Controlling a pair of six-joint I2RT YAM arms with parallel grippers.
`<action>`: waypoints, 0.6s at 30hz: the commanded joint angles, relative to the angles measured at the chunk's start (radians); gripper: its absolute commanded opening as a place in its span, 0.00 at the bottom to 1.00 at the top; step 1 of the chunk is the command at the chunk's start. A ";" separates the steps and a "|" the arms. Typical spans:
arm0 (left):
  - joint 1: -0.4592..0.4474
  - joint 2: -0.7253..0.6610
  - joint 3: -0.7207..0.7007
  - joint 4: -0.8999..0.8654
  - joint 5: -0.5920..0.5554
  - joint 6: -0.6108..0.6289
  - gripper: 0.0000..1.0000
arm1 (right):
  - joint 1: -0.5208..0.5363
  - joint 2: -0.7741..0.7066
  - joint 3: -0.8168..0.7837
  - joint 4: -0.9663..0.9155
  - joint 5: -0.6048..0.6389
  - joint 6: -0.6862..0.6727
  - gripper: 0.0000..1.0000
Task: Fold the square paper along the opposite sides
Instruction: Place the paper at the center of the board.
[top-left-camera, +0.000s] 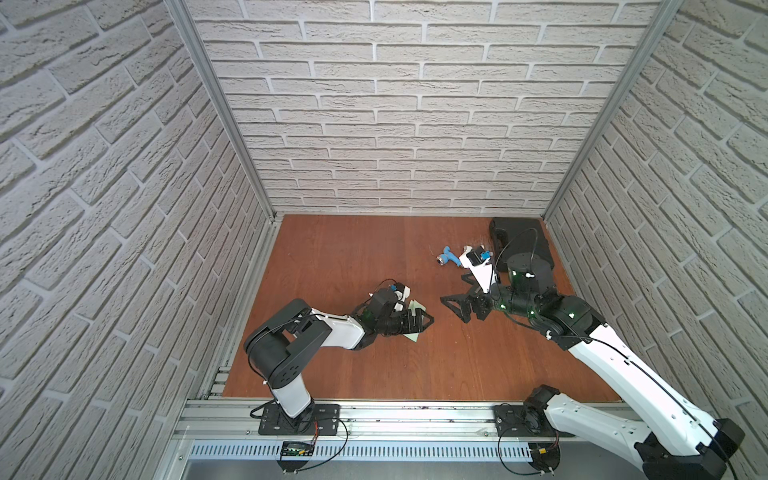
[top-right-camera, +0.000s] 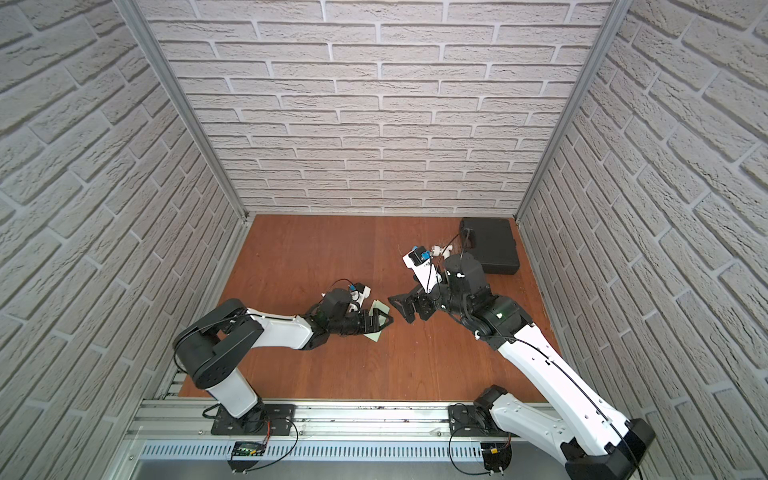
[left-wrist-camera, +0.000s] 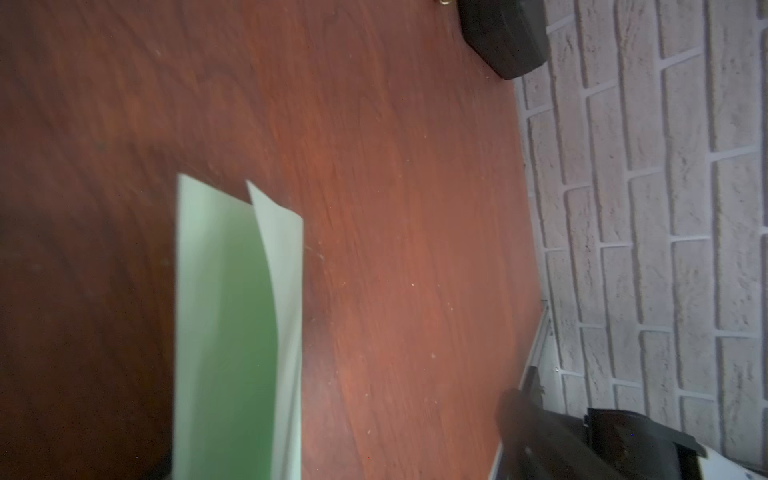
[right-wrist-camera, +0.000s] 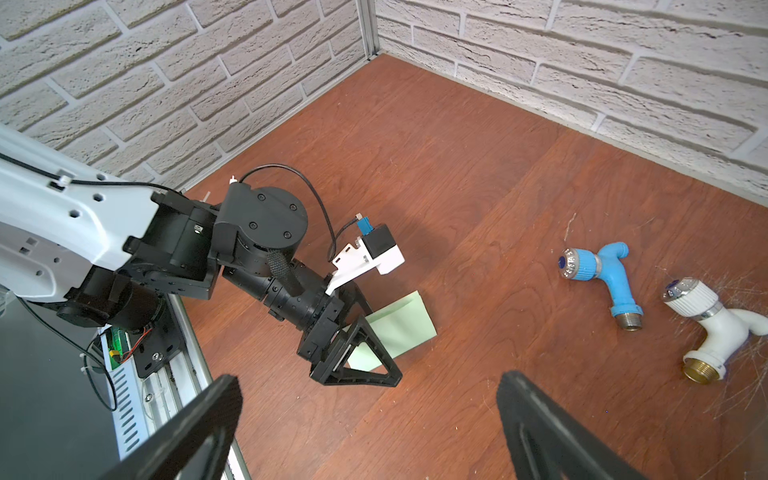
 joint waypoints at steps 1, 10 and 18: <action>-0.005 0.014 0.020 -0.507 -0.228 0.051 0.98 | -0.007 0.011 0.034 0.044 -0.025 -0.017 1.00; -0.119 -0.018 0.254 -1.263 -0.846 0.010 0.98 | -0.023 0.018 0.019 0.075 0.015 -0.021 1.00; -0.319 -0.088 0.566 -1.615 -1.864 -0.135 0.98 | -0.104 0.080 -0.153 0.311 0.372 -0.015 0.99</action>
